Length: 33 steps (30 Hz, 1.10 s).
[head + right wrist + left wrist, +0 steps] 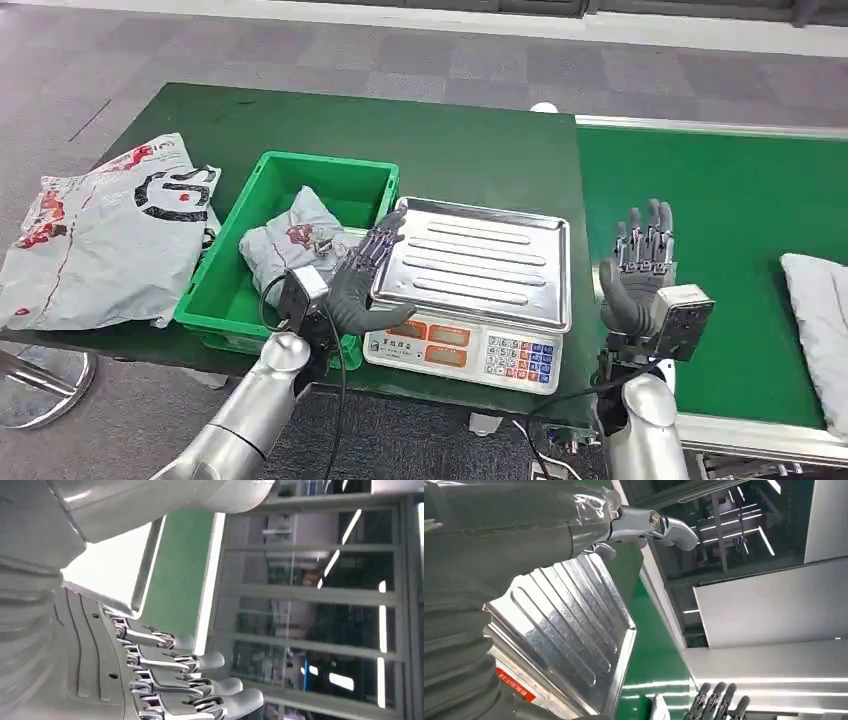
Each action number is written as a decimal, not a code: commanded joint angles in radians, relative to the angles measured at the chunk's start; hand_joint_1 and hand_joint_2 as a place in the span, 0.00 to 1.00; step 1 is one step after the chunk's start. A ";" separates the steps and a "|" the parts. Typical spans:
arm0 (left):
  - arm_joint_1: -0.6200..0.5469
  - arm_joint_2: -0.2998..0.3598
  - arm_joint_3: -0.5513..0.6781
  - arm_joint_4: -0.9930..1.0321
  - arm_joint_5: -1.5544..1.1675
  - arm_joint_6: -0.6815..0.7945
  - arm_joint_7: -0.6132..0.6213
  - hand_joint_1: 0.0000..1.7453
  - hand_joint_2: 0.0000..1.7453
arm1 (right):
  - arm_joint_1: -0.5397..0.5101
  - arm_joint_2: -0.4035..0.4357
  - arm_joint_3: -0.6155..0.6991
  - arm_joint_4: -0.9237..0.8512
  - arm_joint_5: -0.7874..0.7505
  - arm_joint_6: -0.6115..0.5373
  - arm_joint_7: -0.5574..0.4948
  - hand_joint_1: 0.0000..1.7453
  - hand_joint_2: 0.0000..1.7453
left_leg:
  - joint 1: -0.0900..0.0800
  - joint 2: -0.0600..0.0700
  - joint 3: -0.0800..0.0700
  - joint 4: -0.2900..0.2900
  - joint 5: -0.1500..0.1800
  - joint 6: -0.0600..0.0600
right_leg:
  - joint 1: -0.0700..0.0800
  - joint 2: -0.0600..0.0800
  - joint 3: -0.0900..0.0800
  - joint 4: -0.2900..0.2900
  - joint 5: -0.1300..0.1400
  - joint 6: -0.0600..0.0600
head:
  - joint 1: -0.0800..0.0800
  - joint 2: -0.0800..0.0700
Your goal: Moved the parcel from conveyor to table for the left to box.
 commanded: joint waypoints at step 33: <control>-0.035 0.007 -0.001 0.062 -0.030 0.021 0.004 0.00 1.00 | -0.018 -0.014 -0.028 0.010 0.102 -0.111 0.019 0.00 1.00 | 0.001 -0.001 0.003 -0.002 0.000 0.002 | 0.001 -0.001 0.003 -0.002 0.000 -0.003 | 0.000 0.000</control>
